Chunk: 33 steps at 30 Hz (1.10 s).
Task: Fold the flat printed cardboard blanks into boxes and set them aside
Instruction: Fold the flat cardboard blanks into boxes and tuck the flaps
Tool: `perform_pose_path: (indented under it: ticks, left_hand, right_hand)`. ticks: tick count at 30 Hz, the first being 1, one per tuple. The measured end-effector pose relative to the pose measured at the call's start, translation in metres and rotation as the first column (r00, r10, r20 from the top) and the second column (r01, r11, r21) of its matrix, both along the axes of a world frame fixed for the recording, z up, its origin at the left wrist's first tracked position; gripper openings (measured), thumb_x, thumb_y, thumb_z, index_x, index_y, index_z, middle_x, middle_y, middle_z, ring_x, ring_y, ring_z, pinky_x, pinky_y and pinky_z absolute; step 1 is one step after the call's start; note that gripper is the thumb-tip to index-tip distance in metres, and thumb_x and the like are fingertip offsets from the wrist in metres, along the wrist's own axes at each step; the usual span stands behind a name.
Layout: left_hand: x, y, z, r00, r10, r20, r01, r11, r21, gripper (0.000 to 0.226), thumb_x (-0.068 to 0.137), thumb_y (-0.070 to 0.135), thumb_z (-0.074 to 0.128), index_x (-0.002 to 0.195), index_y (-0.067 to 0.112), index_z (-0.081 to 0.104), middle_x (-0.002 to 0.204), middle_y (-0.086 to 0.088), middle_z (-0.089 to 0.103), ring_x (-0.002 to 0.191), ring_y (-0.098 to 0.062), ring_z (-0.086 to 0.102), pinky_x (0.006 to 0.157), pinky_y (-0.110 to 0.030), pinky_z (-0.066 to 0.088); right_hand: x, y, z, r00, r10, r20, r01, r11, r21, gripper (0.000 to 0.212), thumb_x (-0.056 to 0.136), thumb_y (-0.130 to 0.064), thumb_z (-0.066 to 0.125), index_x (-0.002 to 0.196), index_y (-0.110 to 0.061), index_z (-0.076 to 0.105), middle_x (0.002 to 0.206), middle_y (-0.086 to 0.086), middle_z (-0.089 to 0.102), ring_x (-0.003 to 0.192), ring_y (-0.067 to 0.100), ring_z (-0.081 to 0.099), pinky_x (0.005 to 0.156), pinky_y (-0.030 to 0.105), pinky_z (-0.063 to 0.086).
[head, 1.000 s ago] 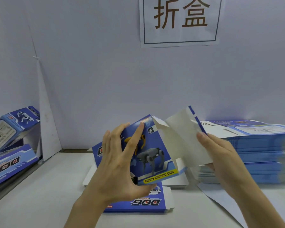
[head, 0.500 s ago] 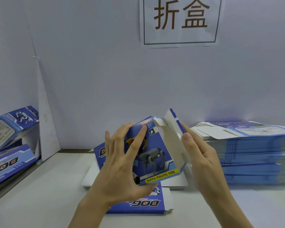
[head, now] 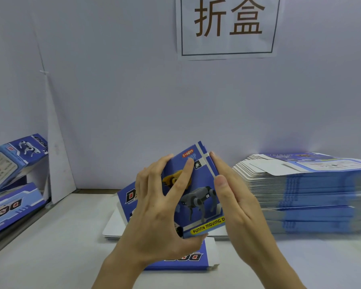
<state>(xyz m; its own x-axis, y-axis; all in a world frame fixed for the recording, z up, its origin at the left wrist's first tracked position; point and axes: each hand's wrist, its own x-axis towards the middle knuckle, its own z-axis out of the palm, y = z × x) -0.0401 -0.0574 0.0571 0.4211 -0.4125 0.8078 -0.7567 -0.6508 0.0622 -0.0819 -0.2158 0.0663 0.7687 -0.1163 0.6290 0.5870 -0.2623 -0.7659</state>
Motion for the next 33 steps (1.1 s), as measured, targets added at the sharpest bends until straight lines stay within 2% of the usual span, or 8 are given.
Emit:
perform_pose_path:
  ticks: [5,8,13,20,24,28,31,33]
  left_hand:
    - [0.002,0.006,-0.001,0.998,-0.008,-0.070,0.010,1.000,0.021,0.113,0.056,0.065,0.070,0.149,0.031,0.017,0.148,-0.002,0.017,0.132,-0.024,0.025,0.100,-0.043,0.045]
    - [0.001,0.005,-0.001,0.995,-0.030,-0.097,0.033,0.999,0.037,0.110,0.058,0.069,0.063,0.150,0.034,0.015,0.150,-0.001,0.015,0.135,-0.021,0.020,0.097,-0.044,0.049]
    - [-0.002,0.004,0.002,0.998,-0.019,-0.064,0.023,0.997,0.068,0.115,0.055,0.067,0.069,0.151,0.026,0.022,0.148,-0.006,0.020,0.132,-0.022,0.024,0.097,-0.033,0.044]
    - [-0.007,0.000,0.006,0.997,-0.026,-0.073,0.032,0.996,0.084,0.117,0.054,0.066,0.069,0.152,0.026,0.020,0.147,-0.005,0.020,0.133,-0.021,0.024,0.097,-0.031,0.044]
    - [-0.005,0.005,0.010,0.990,-0.051,-0.131,0.063,0.994,0.091,0.114,0.055,0.071,0.061,0.150,0.045,0.003,0.149,0.005,0.013,0.134,-0.010,0.015,0.104,-0.027,0.035]
    - [0.001,0.006,0.004,0.982,-0.053,-0.180,0.061,0.997,0.039,0.114,0.055,0.064,0.071,0.150,0.040,0.011,0.148,0.007,0.012,0.134,-0.012,0.017,0.103,-0.031,0.041]
    - [0.003,0.008,-0.001,0.989,-0.062,-0.135,0.065,0.998,0.018,0.111,0.055,0.063,0.064,0.151,0.036,0.016,0.147,0.003,0.014,0.133,-0.019,0.022,0.097,-0.019,0.037]
    - [0.004,0.011,-0.002,0.981,-0.087,-0.171,0.087,0.996,-0.010,0.112,0.055,0.061,0.067,0.150,0.039,0.012,0.149,0.004,0.011,0.136,-0.022,0.021,0.098,-0.017,0.037]
  right_hand:
    - [-0.002,-0.009,0.002,1.000,0.014,-0.022,-0.018,0.983,-0.184,0.054,0.091,-0.050,0.045,0.144,-0.046,0.039,0.139,-0.027,0.045,0.133,-0.001,0.042,0.103,0.032,0.047]
    - [-0.003,-0.012,0.001,0.998,0.052,-0.043,-0.058,0.988,-0.143,0.060,0.085,-0.048,0.056,0.142,-0.052,0.038,0.126,-0.020,0.045,0.121,0.004,0.052,0.082,0.024,0.057]
    - [-0.004,-0.016,0.002,0.998,0.057,-0.031,-0.062,0.983,-0.173,0.057,0.083,-0.052,0.061,0.137,-0.052,0.044,0.133,-0.018,0.040,0.128,0.005,0.045,0.081,0.022,0.058]
    - [-0.006,-0.016,0.003,0.987,0.141,-0.073,-0.151,0.974,-0.168,0.065,0.080,-0.061,0.056,0.142,-0.052,0.038,0.147,-0.030,0.030,0.137,-0.005,0.032,0.097,0.024,0.050]
    - [-0.007,-0.027,0.003,0.954,0.222,-0.201,-0.243,0.966,-0.087,0.072,0.074,-0.069,0.053,0.140,-0.061,0.024,0.143,-0.043,0.030,0.138,-0.011,0.029,0.115,0.032,0.033]
    - [-0.008,-0.027,0.002,0.951,0.063,-0.304,-0.175,0.918,-0.357,0.087,0.061,-0.086,0.051,0.132,-0.077,0.001,0.144,-0.053,-0.007,0.136,-0.024,-0.007,0.122,0.034,0.014]
    - [-0.007,-0.022,0.001,0.948,-0.028,-0.318,-0.133,0.871,-0.473,0.091,0.057,-0.093,0.049,0.129,-0.080,-0.006,0.145,-0.047,-0.024,0.140,-0.016,-0.012,0.119,0.034,0.019]
    - [-0.006,-0.017,0.001,0.947,0.007,-0.322,-0.142,0.907,-0.397,0.082,0.062,-0.087,0.052,0.128,-0.082,0.003,0.154,-0.036,-0.016,0.143,-0.013,-0.003,0.114,0.030,0.027]
